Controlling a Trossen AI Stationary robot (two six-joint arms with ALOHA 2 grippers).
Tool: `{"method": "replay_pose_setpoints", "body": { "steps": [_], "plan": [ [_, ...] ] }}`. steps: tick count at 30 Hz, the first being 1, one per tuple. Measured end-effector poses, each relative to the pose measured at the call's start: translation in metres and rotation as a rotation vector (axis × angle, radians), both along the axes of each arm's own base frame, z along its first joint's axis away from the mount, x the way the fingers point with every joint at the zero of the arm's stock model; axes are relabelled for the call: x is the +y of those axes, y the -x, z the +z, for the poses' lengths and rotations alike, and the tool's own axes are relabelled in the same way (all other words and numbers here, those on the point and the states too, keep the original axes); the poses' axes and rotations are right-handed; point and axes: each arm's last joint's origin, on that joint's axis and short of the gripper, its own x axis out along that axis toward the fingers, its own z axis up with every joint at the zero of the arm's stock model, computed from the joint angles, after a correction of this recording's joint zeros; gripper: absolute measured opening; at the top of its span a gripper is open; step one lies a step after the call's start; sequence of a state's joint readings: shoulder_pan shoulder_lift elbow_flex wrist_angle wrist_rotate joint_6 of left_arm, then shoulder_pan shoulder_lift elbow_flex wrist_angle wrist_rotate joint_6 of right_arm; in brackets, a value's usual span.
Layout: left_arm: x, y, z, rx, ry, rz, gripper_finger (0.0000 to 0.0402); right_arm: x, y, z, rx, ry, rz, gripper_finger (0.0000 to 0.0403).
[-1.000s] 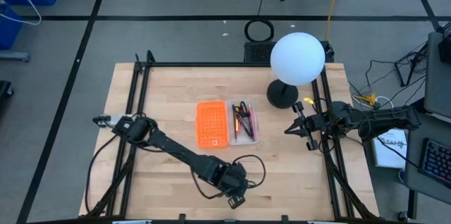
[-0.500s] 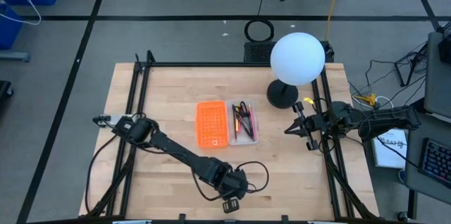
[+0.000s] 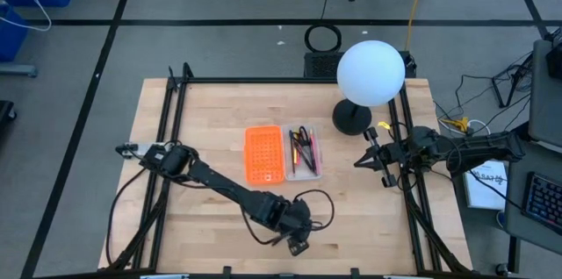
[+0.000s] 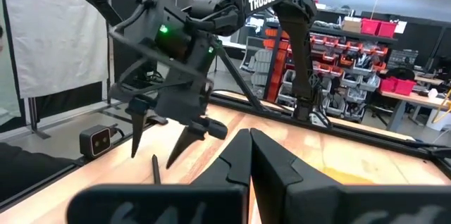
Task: Pick & place school supplies into a supply box
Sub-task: Put the black pen into the orange supply box
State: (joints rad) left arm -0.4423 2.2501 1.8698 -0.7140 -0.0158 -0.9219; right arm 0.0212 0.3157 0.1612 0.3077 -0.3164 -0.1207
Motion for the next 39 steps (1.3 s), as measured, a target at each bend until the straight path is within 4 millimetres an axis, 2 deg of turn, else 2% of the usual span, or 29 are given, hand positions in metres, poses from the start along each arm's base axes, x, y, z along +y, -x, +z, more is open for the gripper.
{"method": "replay_pose_setpoints", "body": {
  "steps": [5, 11, 15, 18, 22, 27, 39],
  "plan": [
    [-0.004, -0.012, 0.008, -0.163, 0.015, 0.048, 0.0295, 0.000, 0.000, -0.002, 0.017, 0.001, 0.000, 0.0000],
    [-0.004, -0.021, 0.016, -0.264, 0.062, 0.044, 0.0299, 0.000, 0.000, -0.002, 0.020, 0.005, 0.000, 0.0000],
    [0.001, -0.020, 0.015, -0.232, 0.072, 0.099, 0.0299, 0.000, 0.000, -0.002, 0.019, 0.007, 0.000, 0.0000],
    [-0.004, -0.016, 0.014, -0.186, 0.092, 0.112, 0.0299, 0.000, 0.000, -0.002, 0.019, 0.007, -0.001, 0.0000],
    [-0.013, -0.001, 0.021, -0.048, 0.063, 0.096, 0.0299, 0.000, 0.000, -0.002, 0.019, 0.007, 0.000, 0.0000],
    [-0.019, 0.022, 0.026, 0.158, 0.010, 0.195, 0.0299, 0.000, 0.000, -0.002, 0.019, 0.007, 0.000, 0.0000],
    [-0.022, 0.019, 0.025, 0.149, 0.062, 0.224, 0.0299, 0.000, 0.000, -0.002, 0.013, 0.021, -0.001, 0.0000]
  ]
}}
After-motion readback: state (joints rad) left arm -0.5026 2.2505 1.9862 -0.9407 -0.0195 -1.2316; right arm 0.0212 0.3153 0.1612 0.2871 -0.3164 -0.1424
